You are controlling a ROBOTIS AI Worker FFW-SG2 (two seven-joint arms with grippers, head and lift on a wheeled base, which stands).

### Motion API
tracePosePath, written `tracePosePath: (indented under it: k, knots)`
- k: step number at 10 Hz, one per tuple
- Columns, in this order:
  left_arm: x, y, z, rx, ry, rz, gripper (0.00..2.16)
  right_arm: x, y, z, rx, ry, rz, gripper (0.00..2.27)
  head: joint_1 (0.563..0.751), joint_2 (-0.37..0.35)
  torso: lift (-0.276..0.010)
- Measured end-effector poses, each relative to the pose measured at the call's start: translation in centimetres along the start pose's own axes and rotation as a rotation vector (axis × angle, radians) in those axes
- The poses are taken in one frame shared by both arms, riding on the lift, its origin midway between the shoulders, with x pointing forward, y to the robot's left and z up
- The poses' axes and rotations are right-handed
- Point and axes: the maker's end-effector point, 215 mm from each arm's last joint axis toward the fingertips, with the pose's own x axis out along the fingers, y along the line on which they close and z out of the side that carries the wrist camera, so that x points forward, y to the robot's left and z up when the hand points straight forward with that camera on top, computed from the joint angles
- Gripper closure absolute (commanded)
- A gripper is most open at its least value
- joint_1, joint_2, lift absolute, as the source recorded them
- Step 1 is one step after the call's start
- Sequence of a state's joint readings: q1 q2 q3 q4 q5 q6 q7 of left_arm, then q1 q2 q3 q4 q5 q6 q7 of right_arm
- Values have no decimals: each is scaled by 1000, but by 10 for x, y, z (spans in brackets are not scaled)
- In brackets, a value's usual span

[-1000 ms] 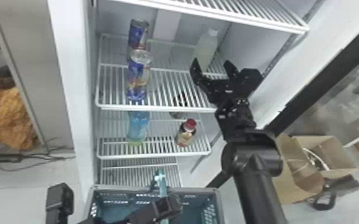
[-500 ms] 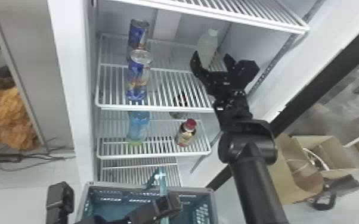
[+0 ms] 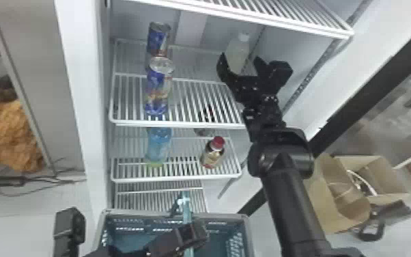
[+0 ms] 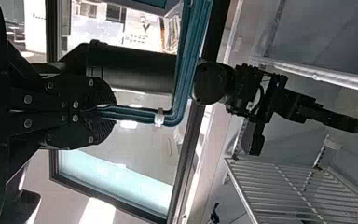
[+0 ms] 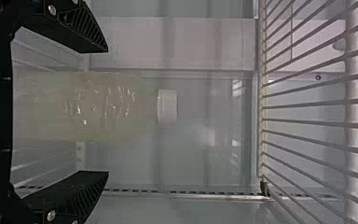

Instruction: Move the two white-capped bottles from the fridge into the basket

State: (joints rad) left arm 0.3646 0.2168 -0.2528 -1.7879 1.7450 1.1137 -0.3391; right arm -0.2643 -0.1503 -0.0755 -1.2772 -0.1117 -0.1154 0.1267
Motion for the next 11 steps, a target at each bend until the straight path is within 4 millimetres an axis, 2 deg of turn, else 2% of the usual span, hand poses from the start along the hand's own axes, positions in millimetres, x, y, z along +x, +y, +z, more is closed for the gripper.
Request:
tracePosePath:
  k: [1, 2, 5, 6, 9, 11]
  knots:
    - [0, 0, 0, 0, 2, 1, 1184, 3, 0, -2, 0, 5, -2, 343, 695, -350, 0]
    - [1, 1, 1, -1, 1, 1, 1184, 5, -1, -3, 0, 10, -4, 578, 695, -350, 0]
    - [1, 1, 0, -3, 2, 1, 1184, 8, -2, -12, 16, 43, -10, 911, 695, -350, 0]
    - [0, 2, 1, -4, 2, 2, 1184, 8, 0, -10, 17, 39, -8, 980, 695, -350, 0]
    - [1, 2, 0, -7, 3, 1, 1184, 6, 5, -2, 24, 22, 2, 980, 695, -350, 0]
    - [1, 1, 1, -8, 0, -2, 1184, -2, 10, 2, 53, 12, 10, 980, 695, -350, 0]
